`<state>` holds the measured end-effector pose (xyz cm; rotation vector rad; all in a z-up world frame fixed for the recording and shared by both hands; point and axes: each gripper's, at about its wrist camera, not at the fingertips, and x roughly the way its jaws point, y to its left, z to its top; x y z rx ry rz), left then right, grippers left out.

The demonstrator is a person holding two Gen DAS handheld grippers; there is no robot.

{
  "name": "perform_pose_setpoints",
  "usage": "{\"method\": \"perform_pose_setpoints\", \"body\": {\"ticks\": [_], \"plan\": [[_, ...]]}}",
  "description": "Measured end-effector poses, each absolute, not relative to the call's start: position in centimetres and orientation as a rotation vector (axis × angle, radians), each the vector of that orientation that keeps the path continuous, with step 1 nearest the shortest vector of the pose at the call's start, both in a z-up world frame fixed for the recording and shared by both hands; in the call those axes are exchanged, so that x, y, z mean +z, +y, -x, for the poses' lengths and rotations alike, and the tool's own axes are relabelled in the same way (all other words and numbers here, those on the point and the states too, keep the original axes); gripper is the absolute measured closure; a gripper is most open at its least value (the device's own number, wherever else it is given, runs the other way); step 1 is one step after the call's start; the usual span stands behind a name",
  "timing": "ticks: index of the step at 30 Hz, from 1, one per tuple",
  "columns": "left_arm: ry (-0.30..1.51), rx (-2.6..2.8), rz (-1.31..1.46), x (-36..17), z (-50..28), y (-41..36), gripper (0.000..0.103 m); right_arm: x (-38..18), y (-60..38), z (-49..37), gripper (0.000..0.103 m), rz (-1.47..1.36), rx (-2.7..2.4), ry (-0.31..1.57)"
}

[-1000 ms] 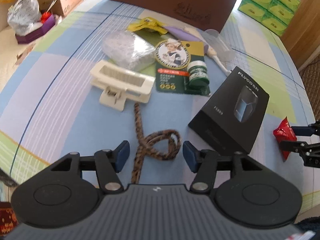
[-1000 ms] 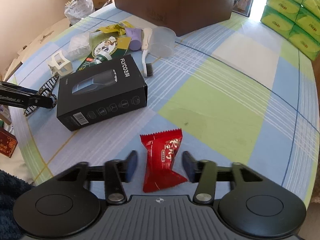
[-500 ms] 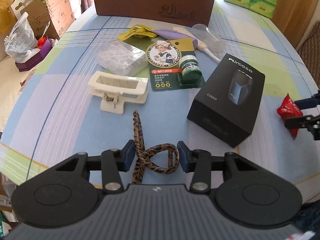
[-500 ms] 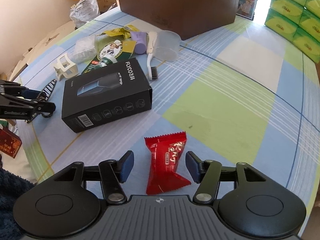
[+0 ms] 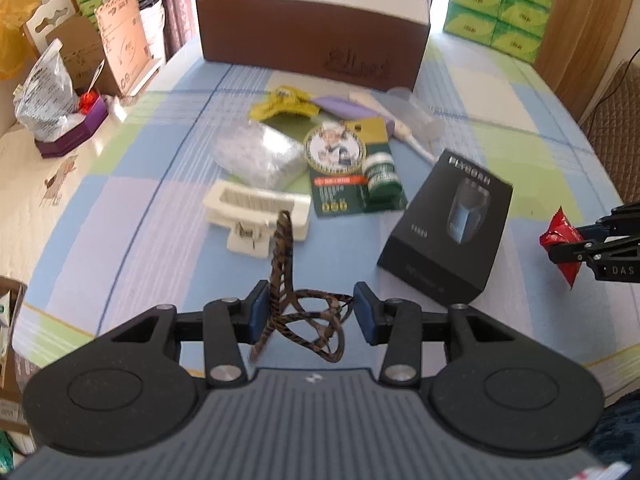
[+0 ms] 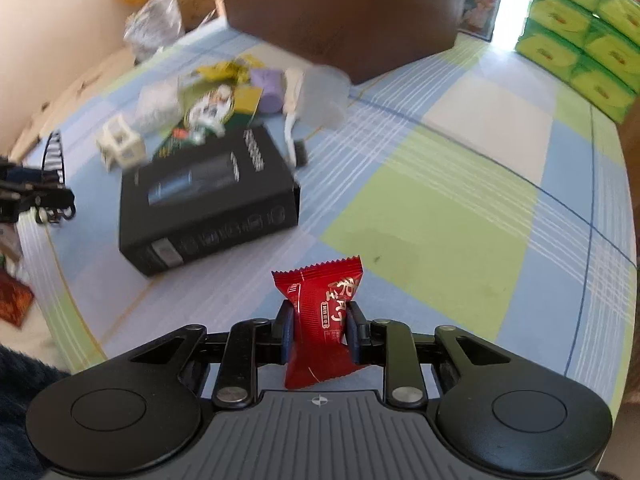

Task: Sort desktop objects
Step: 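Carry both items into the brown box and open both tools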

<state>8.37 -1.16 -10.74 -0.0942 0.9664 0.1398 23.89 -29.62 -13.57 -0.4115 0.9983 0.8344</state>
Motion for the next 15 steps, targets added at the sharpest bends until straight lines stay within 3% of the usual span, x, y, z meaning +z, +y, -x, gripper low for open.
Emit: {"method": "perform_pose_setpoints", "body": {"ticks": [15], "plan": [[0.834,0.051,0.114,-4.3,-13.5,4.4,0.064,-7.2,-24.0,-25.9,0.080,0.216,0.793,0.901]]}}
